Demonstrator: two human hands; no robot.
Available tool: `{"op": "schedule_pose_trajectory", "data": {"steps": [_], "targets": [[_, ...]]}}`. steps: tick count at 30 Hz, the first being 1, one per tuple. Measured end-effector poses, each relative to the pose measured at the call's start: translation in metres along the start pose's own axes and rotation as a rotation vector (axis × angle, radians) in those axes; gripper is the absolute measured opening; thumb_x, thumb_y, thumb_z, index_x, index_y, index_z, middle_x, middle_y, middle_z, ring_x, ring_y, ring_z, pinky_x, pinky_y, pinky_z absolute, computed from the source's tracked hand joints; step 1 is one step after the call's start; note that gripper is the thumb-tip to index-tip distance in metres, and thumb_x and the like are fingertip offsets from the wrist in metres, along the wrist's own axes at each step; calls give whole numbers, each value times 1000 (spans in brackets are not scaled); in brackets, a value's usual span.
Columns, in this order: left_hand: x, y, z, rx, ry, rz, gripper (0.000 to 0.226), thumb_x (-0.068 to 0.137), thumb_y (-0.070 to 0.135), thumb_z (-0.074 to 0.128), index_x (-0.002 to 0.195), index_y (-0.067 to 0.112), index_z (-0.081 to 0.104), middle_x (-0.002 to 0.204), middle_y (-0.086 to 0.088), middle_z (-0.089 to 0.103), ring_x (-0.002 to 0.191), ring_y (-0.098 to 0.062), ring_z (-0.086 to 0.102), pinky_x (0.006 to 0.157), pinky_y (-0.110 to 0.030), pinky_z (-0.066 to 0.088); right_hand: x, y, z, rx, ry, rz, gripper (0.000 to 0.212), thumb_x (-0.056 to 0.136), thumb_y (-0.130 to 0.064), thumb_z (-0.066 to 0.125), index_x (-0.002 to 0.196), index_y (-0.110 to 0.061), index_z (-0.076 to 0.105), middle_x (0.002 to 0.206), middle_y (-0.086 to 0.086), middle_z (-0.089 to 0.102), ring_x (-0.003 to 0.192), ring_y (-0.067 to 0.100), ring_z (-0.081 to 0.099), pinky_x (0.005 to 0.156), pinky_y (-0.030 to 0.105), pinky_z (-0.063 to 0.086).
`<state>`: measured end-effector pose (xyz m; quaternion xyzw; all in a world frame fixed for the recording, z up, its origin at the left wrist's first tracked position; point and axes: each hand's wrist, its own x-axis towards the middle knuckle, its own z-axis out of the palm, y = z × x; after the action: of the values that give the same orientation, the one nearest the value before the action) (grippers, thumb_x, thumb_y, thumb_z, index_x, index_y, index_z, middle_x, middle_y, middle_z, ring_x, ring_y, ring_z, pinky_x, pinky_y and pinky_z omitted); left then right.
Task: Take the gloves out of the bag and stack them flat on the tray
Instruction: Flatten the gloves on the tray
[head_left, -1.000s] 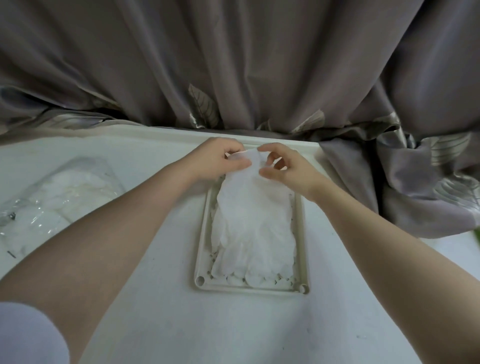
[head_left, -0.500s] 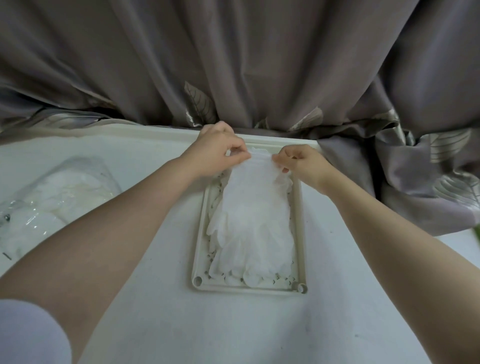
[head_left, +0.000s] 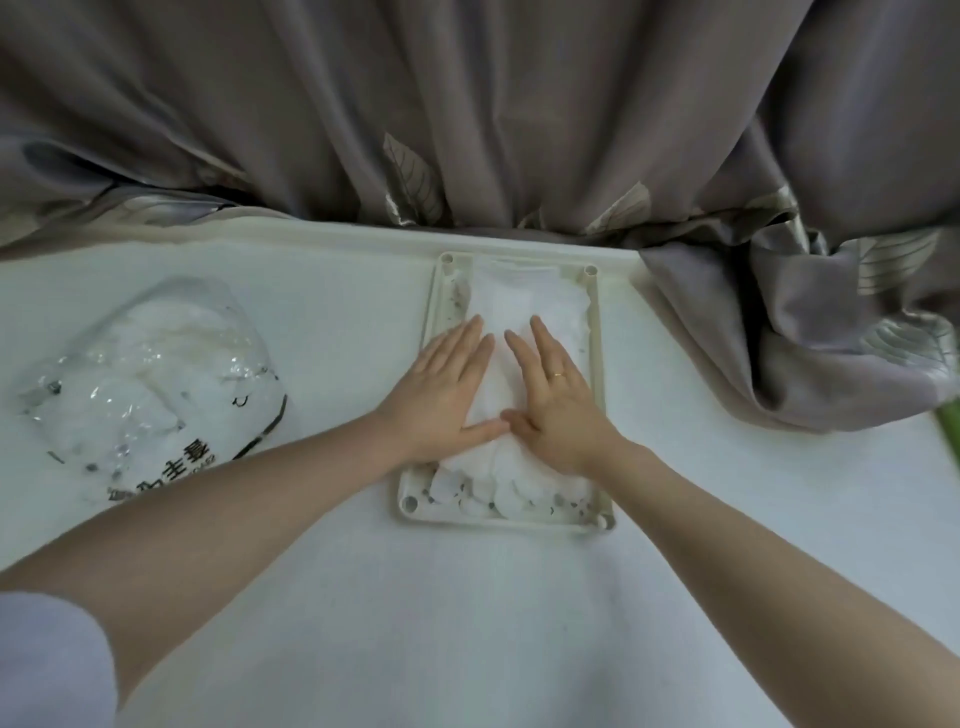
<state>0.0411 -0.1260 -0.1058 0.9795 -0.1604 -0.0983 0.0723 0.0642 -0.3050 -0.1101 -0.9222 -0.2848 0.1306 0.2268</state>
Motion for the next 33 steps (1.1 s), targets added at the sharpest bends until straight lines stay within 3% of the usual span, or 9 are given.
{"op": "schedule_pose_trajectory", "data": {"steps": [5, 12, 15, 18, 21, 24, 26, 29, 33], "targets": [[-35, 11, 19, -25, -131, -253, 124, 68, 86, 36, 145, 10, -24, 152, -11, -32, 142, -22, -26, 115, -41, -16, -36, -3, 13, 83, -87, 216, 109, 81, -59, 60, 150, -18, -14, 158, 10, -18, 146, 20, -17, 118, 34, -5], [-54, 19, 13, 12, -236, -231, 107, 81, 71, 43, 149, 8, -12, 159, -8, -11, 144, -19, -17, 113, -45, -16, -36, -21, 18, -74, -226, 434, 138, 63, -59, 77, 148, -17, -22, 157, 14, -19, 146, 27, -15, 120, 39, 1], [-64, 13, 1, -59, -215, -191, 105, 83, 71, 41, 149, 10, -14, 157, -7, -18, 143, -21, -22, 115, -41, -15, -32, -38, 4, -55, -250, 474, 141, 59, -67, 75, 146, -24, -26, 156, 6, -26, 146, 24, -17, 118, 46, -4], [-88, -15, -10, 8, -124, -62, 92, 90, 61, 40, 149, 16, -13, 156, -3, -24, 143, -21, -22, 115, -37, -14, -26, -65, -12, -26, -219, 376, 125, 67, -65, 70, 149, -30, -18, 153, -1, -33, 143, 20, -25, 114, 50, -13], [-107, -47, -19, 65, -78, -88, 75, 95, 51, 38, 151, 16, 2, 156, -5, -22, 143, -23, -21, 114, -38, -13, -13, -98, -9, 40, -194, 270, 86, 83, -50, 63, 151, -29, 14, 158, 2, -22, 145, 22, -18, 117, 47, -8], [-127, -85, -31, 44, 62, -156, 53, 96, 42, 43, 142, 18, 35, 157, -7, -17, 144, -28, -17, 114, -41, -11, 8, -142, 14, 79, -52, 64, 48, 88, -23, 61, 134, -15, 49, 154, 11, 25, 144, 27, 20, 113, 30, 14], [-140, -110, -39, 56, 199, -139, 38, 93, 31, 53, 129, 18, 54, 159, -9, -8, 145, -32, -11, 114, -43, -9, 22, -174, 29, 143, 47, -34, 29, 86, -5, 55, 114, -6, 64, 127, 12, 57, 120, 28, 51, 98, 24, 32], [-157, -146, -48, 61, 329, -168, 27, 87, 17, 60, 112, 20, 68, 158, -11, 3, 144, -37, -2, 114, -46, -4, 39, -218, 48, 211, 113, -117, 25, 83, 5, 48, 96, -1, 69, 101, 13, 67, 93, 29, 61, 84, 28, 44], [-166, -195, -54, -10, 211, -316, 36, 93, 20, 52, 128, 25, 59, 159, -6, 6, 145, -32, 2, 115, -42, 3, 57, -262, 82, 105, -53, -211, 36, 85, 7, 42, 112, 2, 63, 125, 15, 60, 115, 29, 55, 95, 31, 42]]}}
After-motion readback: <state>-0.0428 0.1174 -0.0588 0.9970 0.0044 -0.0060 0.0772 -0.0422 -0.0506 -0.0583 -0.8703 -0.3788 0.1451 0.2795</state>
